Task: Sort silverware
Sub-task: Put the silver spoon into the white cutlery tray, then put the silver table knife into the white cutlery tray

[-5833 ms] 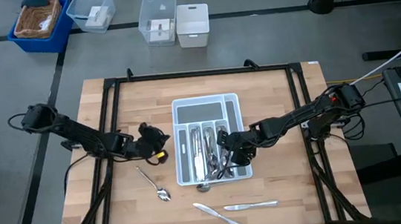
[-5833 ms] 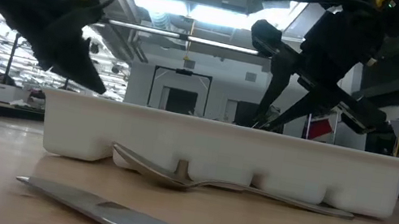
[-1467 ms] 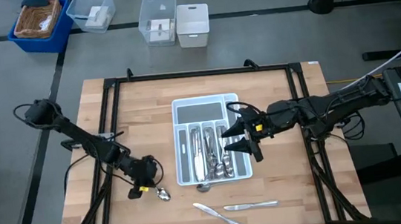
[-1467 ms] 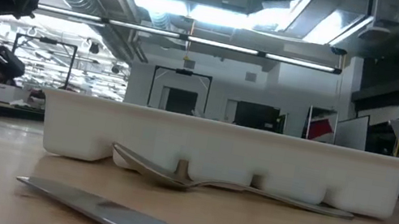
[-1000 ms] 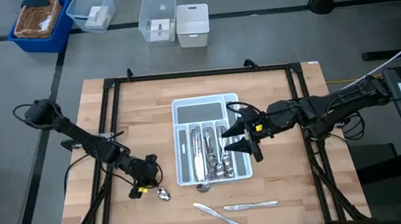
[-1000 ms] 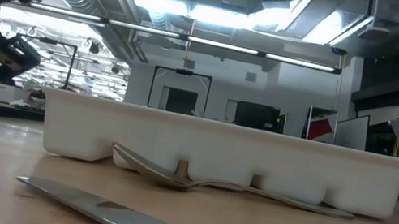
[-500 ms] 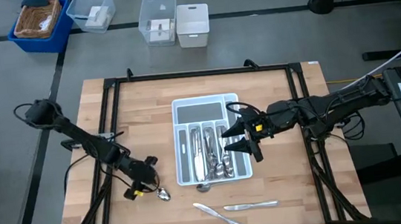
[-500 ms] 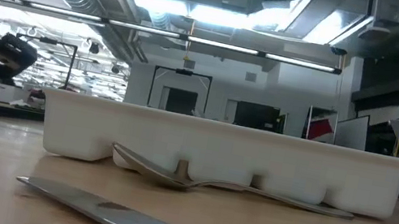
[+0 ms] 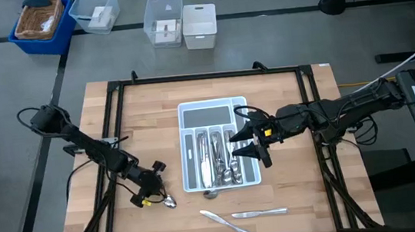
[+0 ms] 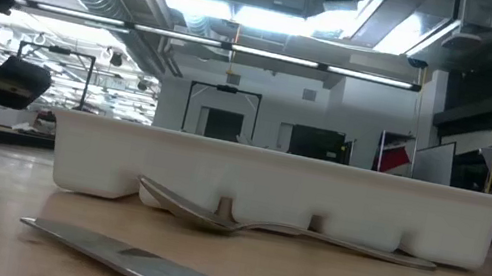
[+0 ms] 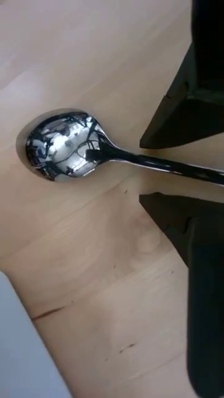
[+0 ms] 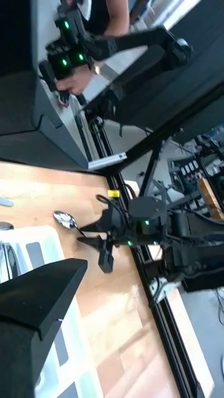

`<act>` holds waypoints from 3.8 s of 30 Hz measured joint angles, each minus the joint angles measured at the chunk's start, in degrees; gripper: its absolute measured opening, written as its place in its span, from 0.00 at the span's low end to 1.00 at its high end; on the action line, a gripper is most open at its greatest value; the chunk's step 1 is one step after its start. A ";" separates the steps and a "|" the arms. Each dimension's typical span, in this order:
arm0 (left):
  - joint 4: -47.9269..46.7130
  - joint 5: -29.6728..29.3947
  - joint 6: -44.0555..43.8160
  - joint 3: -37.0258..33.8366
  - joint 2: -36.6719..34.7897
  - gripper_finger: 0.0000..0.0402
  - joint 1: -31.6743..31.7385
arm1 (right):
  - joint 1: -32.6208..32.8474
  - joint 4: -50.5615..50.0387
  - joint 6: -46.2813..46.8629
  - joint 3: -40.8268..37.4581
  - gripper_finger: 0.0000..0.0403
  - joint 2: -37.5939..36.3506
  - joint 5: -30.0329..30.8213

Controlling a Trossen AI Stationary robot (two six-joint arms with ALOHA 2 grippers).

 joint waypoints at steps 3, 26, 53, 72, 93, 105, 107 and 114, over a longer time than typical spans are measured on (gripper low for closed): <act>0.47 -0.78 0.68 -0.07 0.06 0.22 0.00 | 0.00 -0.01 -0.13 0.00 0.62 -0.04 1.79; 3.52 7.06 -11.20 10.28 -4.51 0.01 0.42 | -0.02 -66.19 -5.30 21.64 0.62 -3.26 25.19; 21.84 2.54 80.42 34.46 23.32 0.04 30.57 | 0.00 -55.79 5.01 7.34 0.62 -2.58 18.04; 19.60 7.41 91.16 38.27 33.03 0.05 29.53 | 0.00 -36.92 8.17 -3.21 0.62 -1.26 14.55; 28.03 5.93 90.52 38.21 34.98 0.21 29.20 | 0.02 -35.18 7.89 -3.13 0.62 3.54 9.08; 26.77 0.49 62.58 38.21 23.23 0.21 28.76 | 0.08 -30.37 9.79 -3.13 0.62 3.54 4.88; 22.15 0.46 55.25 38.21 20.16 0.21 28.76 | 0.74 -28.83 11.06 -3.13 0.62 3.54 1.25; -0.25 0.69 24.95 38.21 10.98 0.21 28.32 | 9.10 -26.43 17.47 -3.13 0.62 3.54 -0.10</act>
